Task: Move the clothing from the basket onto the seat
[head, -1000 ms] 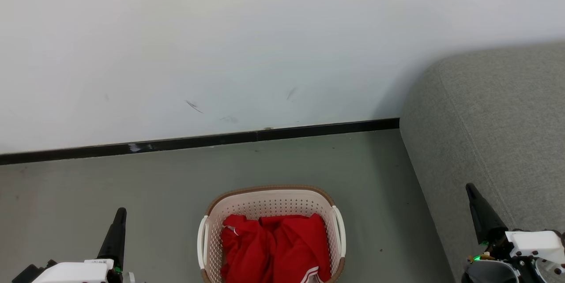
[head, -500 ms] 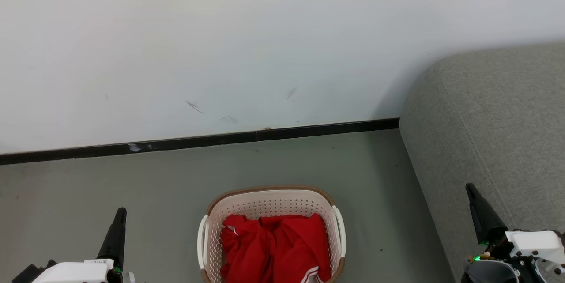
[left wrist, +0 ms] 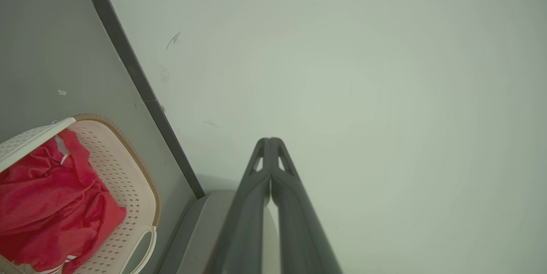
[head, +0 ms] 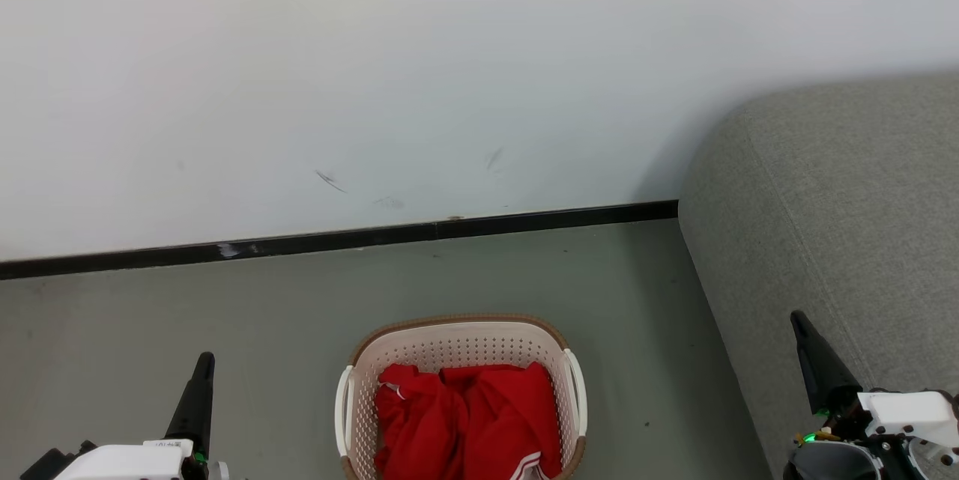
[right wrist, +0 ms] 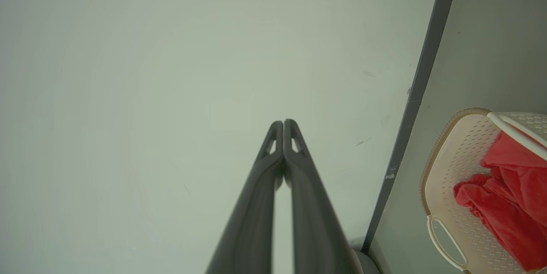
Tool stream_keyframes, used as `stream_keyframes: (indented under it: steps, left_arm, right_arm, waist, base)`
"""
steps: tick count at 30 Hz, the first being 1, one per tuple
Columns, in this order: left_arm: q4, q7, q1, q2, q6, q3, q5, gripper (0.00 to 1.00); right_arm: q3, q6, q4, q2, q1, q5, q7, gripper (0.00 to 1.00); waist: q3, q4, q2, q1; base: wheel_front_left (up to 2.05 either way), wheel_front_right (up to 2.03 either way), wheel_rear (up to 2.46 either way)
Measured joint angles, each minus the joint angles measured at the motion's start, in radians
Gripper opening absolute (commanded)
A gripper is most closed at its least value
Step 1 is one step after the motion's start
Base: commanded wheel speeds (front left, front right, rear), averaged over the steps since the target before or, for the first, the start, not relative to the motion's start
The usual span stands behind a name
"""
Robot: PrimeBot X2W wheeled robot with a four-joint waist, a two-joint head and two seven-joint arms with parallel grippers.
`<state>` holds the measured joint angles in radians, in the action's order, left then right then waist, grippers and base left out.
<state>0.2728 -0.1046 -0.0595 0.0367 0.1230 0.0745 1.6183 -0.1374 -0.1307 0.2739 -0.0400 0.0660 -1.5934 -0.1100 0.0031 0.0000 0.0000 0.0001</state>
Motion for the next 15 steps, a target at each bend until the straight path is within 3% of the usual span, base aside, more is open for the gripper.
stream_keyframes:
  steps: [11,12,15]
  left_arm:
    - [0.000,0.000,0.000,0.000,0.000,0.000,0.000,0.00]
    - [0.002,0.000,0.001,-0.001,0.000,0.000,0.000,1.00]
    - [0.031,0.000,0.023,-0.016,0.000,-0.005,0.000,1.00]
  right_arm:
    - [0.000,0.000,0.000,0.000,0.000,0.000,0.000,0.00]
    - [0.000,0.000,0.002,0.001,-0.001,0.000,0.000,1.00]
    - [0.001,0.000,0.031,0.013,-0.023,0.002,0.000,1.00]
  waist:
    - [0.000,0.000,0.0000,0.0000]
    - [0.000,0.000,0.0000,0.0000]
    - [0.000,0.000,0.0000,0.0000]
  base:
    - [0.00,0.00,0.00]
    - [0.00,0.00,0.00]
    - [0.00,0.00,0.00]
